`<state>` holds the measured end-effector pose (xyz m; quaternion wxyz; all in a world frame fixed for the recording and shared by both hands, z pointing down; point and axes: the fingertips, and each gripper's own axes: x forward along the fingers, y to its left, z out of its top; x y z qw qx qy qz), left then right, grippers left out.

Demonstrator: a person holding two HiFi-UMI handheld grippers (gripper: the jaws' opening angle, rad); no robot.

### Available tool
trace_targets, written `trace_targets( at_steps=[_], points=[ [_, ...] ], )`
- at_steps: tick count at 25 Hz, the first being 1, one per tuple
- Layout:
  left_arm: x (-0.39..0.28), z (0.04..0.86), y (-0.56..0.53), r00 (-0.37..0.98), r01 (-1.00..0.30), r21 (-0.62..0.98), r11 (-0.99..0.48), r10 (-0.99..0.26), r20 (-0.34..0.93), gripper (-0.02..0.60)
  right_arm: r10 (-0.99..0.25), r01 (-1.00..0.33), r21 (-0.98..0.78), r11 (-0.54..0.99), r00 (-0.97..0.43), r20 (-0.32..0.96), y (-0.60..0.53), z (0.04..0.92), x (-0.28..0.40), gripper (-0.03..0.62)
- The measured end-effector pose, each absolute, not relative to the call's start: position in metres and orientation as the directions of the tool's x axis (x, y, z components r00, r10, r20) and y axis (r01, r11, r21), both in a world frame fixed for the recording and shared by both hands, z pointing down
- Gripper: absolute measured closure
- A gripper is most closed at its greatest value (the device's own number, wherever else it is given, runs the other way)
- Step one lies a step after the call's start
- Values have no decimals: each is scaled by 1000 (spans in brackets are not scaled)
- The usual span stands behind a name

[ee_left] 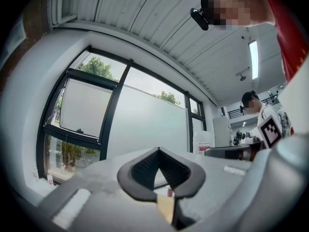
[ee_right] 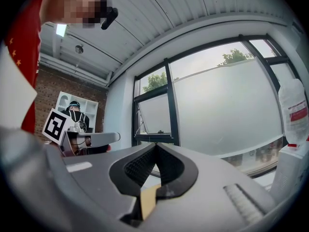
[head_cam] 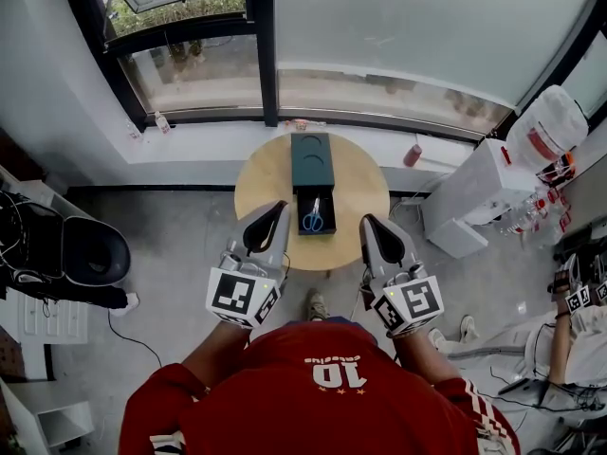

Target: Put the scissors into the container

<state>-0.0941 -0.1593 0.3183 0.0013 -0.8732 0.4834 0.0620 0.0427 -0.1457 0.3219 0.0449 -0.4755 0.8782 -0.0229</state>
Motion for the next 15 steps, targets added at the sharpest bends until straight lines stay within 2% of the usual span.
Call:
trace_targets(
  at_steps=[15],
  points=[
    [-87, 312, -157, 524, -844, 52, -533, -842, -126, 578, -830, -827, -77, 557, -552, -79, -145, 314, 42, 605]
  ],
)
